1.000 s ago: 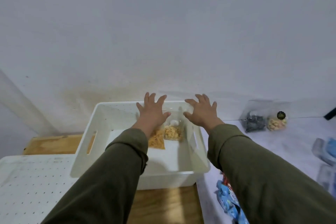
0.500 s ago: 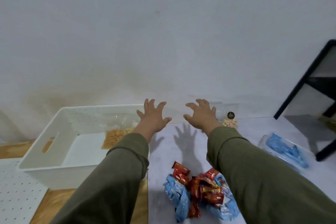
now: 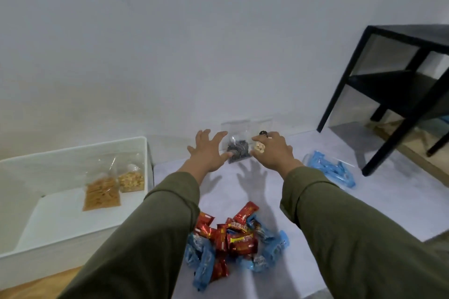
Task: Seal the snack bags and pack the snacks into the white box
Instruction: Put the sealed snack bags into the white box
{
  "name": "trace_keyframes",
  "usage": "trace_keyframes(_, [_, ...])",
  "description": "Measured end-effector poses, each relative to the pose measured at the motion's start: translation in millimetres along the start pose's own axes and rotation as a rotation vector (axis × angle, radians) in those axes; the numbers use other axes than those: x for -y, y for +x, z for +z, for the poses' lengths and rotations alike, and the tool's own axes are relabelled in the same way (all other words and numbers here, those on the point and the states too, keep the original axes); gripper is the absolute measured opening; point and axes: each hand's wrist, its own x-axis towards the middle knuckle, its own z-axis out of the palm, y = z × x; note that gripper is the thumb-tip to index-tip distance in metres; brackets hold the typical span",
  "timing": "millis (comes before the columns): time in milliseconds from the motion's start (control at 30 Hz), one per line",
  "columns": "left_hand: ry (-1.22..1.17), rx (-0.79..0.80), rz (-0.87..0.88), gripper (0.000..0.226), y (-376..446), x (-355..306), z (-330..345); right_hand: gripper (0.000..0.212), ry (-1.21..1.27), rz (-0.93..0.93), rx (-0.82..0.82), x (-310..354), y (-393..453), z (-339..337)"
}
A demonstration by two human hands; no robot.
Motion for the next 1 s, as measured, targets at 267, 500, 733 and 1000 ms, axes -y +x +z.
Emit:
trace_keyframes(267, [-0.183, 0.03, -0.074, 0.062, 64, -22, 66, 0.04, 0.221, 0.051, 0.111, -82, 77, 18])
trace_keyframes(500, [-0.369, -0.113, -0.265, 0.057, 128, -32, 113, 0.033, 0.49, 0.006, 0.19, -128, 163, 34])
trace_keyframes(733, [-0.403, -0.222, -0.315, 0.057, 156, -23, 140, 0.036, 0.653, -0.06, 0.215, -143, 206, 61])
trace_keyframes(1000, [-0.52, -0.325, -0.275, 0.048, 173, -22, 147, 0.031, 0.778, -0.075, 0.21, -137, 218, 67])
